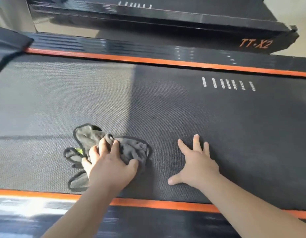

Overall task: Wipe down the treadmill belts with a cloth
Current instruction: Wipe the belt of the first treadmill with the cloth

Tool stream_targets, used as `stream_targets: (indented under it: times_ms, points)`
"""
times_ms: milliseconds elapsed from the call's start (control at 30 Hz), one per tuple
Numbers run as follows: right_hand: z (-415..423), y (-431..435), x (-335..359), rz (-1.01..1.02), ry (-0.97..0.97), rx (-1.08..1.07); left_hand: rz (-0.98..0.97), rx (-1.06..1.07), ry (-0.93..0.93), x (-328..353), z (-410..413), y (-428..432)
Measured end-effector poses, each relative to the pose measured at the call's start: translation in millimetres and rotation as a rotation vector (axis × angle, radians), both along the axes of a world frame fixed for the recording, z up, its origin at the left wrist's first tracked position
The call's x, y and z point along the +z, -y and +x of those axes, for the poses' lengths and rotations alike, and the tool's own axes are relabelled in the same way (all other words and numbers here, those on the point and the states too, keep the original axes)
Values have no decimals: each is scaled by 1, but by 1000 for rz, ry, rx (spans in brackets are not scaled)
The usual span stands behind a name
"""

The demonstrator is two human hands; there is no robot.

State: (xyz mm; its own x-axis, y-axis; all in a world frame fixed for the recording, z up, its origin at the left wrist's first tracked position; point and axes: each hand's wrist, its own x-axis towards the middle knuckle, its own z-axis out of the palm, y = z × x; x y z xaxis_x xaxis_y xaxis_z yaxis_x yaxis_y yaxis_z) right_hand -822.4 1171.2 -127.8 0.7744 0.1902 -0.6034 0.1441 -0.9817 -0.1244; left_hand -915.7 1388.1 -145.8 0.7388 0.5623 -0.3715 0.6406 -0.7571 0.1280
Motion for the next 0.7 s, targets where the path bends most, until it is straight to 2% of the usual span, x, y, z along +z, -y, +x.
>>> stream_targets:
  times_ms: [67,167,267,300,333,433,500,600,667,700]
  points:
    - [-4,6,1,-63,-51,25,28,-84,88,-5,-11,16]
    - [-10,8,-4,-63,-78,11,49,-444,252,-18,-40,32]
    - [-6,4,-3,-76,-100,-15,4,-847,269,-19,-35,-11]
    - [-5,4,-3,-74,-107,-8,31,-901,244,-20,-25,-29]
    - [-5,4,-2,-71,-111,0,56,-856,202,-18,-14,-44]
    - [-6,4,-2,-67,-110,-12,2,-324,34,-12,17,-44]
    - [-7,3,-2,-66,-108,-17,18,-196,43,-18,18,-8]
    - [-7,2,-2,-59,-106,-31,46,-422,163,-21,-13,44]
    - [-9,2,-1,-62,-92,-36,-47,-669,223,-19,-36,50]
    - [-9,2,-2,-59,-90,-33,-109,-772,193,-15,-38,39]
